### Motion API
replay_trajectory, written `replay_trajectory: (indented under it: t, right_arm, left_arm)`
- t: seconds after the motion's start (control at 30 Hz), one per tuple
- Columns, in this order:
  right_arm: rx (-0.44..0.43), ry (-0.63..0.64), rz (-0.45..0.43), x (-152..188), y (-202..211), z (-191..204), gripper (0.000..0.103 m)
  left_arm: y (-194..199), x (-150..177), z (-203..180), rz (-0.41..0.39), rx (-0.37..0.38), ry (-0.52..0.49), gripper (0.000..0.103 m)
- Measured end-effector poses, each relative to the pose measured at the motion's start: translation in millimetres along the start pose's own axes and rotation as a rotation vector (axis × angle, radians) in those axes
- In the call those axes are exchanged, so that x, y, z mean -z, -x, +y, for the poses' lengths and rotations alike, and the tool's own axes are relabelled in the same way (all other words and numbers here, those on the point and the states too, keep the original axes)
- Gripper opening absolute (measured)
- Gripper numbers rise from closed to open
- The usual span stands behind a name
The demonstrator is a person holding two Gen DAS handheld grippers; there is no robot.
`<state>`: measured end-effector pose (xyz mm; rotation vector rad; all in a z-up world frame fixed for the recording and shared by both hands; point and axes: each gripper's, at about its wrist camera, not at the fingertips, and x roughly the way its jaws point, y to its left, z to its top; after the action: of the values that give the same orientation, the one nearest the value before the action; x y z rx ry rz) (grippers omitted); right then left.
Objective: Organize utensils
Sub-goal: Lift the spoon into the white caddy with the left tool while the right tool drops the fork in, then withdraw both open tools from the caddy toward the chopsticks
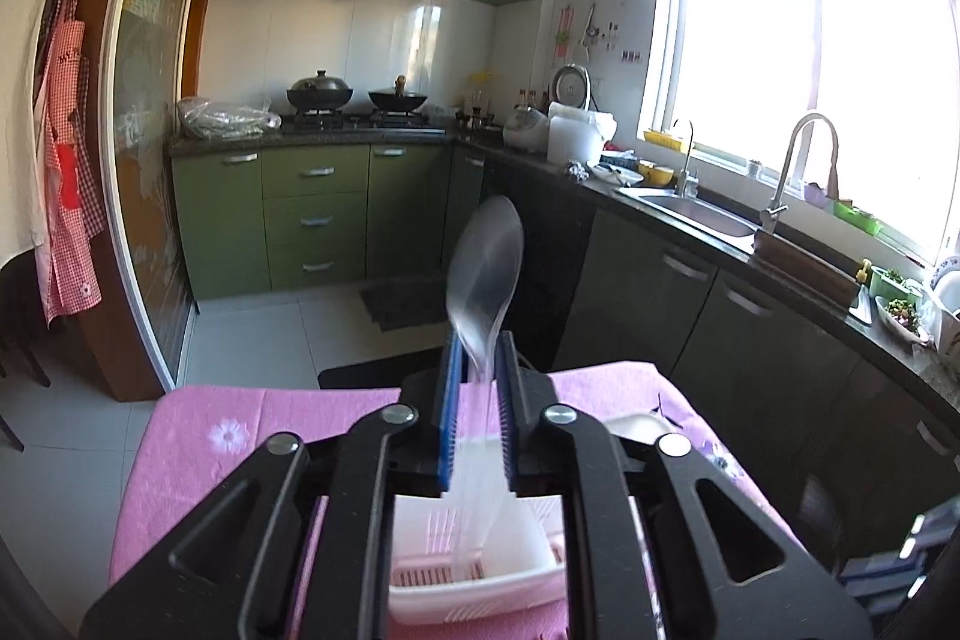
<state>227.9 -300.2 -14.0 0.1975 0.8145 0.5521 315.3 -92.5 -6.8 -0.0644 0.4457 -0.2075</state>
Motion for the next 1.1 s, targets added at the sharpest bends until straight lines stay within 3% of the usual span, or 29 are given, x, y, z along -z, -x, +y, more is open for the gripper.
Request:
replay_trajectory:
  t: [0.2, 0.3, 0.37, 0.53, 0.7, 0.93, 1.1]
  right_arm:
    - [-0.001, 0.038, -0.118, -49.3, 1.3, 22.2, 0.01]
    - [0.022, 0.055, -0.218, -79.6, -1.3, 32.6, 0.01]
    - [0.049, 0.055, -0.295, -101.4, -8.2, 36.8, 0.01]
    - [0.111, 0.067, -0.376, -132.3, -44.0, 40.2, 0.01]
    - [0.195, 0.107, -0.375, -126.6, -81.9, 36.5, 0.01]
    - [0.206, 0.116, -0.373, -94.4, -93.2, 25.6, 0.01]
    - [0.213, 0.115, -0.366, -81.6, -87.6, 24.5, 0.023]
  left_arm:
    - [24.8, 1.6, 10.0, -0.012, 0.003, -0.009, 0.031]
    - [42.3, -1.1, 15.7, -0.022, 0.005, 0.011, 0.038]
    - [57.5, -1.4, 19.0, -0.027, 0.013, 0.021, 0.039]
    - [89.3, 6.9, 21.2, -0.031, 0.021, 0.004, 0.044]
    - [105.2, 15.5, 24.7, -0.02, 0.027, -0.008, 0.044]
    - [103.4, 29.0, 30.8, 0.08, 0.065, 0.042, 0.044]
    - [104.5, 32.7, 29.6, 0.121, 0.056, 0.033, 0.044]
